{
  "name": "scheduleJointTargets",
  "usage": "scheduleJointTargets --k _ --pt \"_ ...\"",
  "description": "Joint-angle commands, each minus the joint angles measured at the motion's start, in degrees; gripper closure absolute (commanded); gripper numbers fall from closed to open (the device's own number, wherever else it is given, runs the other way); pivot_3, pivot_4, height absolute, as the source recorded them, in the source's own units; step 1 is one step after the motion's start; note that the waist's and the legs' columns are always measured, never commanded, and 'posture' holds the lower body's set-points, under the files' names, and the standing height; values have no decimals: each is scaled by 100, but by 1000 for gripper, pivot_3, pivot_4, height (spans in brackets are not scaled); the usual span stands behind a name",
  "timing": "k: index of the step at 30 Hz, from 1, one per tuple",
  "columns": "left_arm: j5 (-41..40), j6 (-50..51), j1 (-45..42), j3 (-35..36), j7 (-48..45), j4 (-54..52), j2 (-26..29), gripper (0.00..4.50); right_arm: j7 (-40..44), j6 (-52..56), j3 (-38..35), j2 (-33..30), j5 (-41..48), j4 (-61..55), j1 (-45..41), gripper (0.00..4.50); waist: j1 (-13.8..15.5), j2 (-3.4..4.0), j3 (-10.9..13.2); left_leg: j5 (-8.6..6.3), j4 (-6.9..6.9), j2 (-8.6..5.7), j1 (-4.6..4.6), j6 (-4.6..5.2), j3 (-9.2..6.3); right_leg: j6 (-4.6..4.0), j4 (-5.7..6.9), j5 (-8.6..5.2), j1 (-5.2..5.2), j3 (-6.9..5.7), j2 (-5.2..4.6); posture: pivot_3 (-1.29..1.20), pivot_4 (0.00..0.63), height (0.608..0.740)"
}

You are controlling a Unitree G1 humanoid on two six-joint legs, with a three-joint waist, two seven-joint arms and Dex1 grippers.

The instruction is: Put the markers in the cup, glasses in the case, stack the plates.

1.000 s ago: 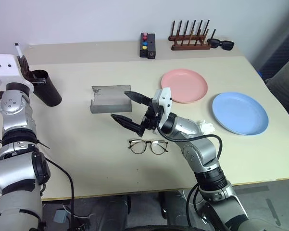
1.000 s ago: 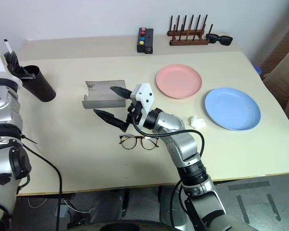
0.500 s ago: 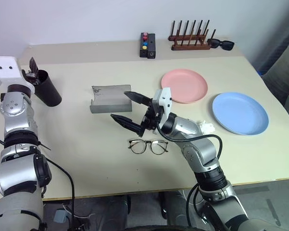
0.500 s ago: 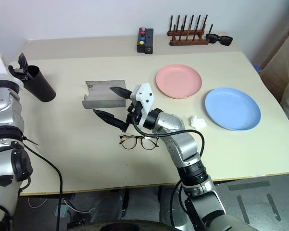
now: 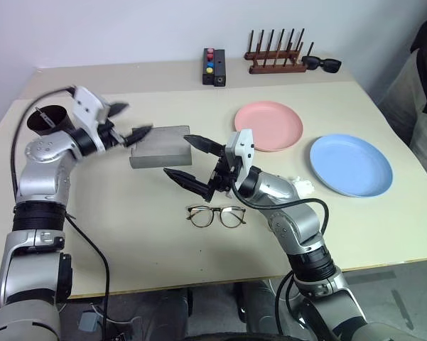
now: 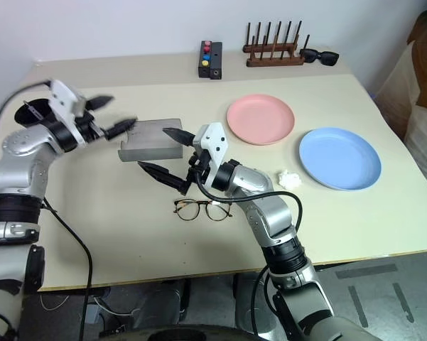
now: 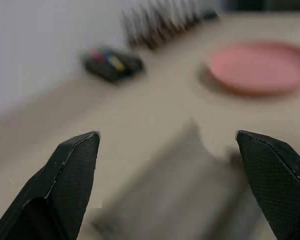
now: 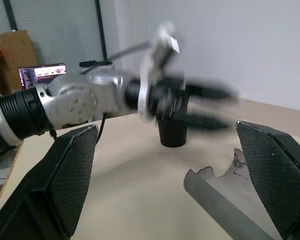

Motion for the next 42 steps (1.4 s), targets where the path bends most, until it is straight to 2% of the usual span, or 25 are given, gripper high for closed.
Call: scheduleJointTargets --k 1,5,10,11,13,14,20,25,34,42 --pt "264 251 -111 -299 -655 90 300 56 -11 -116 -22 58 61 -130 -57 0 -19 0 0 0 0 2 0 0 0 0 0 0 0 0 2 0 150 739" --pt "797 176 -226 -803 -1112 416 407 56 -33 -126 -28 49 44 -119 -67 0 -9 0 0 0 -2 2 0 0 0 0 -2 0 0 0 2 0 150 739" --pt "1368 -115 -468 -1163 -1230 915 352 56 -52 -143 -40 37 30 -120 -66 0 33 0 0 0 1 2 -1 0 1 0 -3 0 0 1 2 0 150 739" --pt "1451 -162 -532 -1190 -1193 1037 315 287 -57 -145 -43 34 28 -124 -63 0 36 0 0 0 1 2 -1 0 1 0 -3 0 0 1 2 0 150 739" --pt "1560 -247 -623 -1209 -1168 1214 259 886 -62 -151 -47 29 26 -124 -62 0 28 1 0 0 0 2 -1 0 1 0 -3 0 0 1 2 0 150 739" --pt "1580 -299 -643 -1198 -1168 1266 220 1329 -69 -153 -47 24 23 -135 -54 0 32 1 0 0 0 3 -1 0 1 0 -3 0 -1 1 2 0 150 739" --pt "1619 -503 -644 -1114 -1245 1361 105 4461 -83 -163 -45 6 23 -144 -40 0 52 0 0 0 0 3 -1 0 1 0 -3 0 -1 1 2 0 150 739" --pt "1343 -607 -391 -928 -1667 984 133 4461 -83 -160 -37 -8 31 -146 -39 0 48 1 0 0 0 3 -1 1 1 0 -3 0 -1 1 2 0 150 739" --pt "756 -33 656 -859 -2758 -855 671 4461 -56 -146 -22 -19 47 -136 -52 0 27 4 2 0 -3 5 -3 1 1 -2 -4 0 -3 2 2 0 150 739" --pt "841 -1 959 -1034 -3047 -1507 855 4461 -20 -134 1 10 57 -93 -67 0 98 4 3 0 -1 5 -3 1 2 -3 -5 0 -4 2 2 0 150 739"
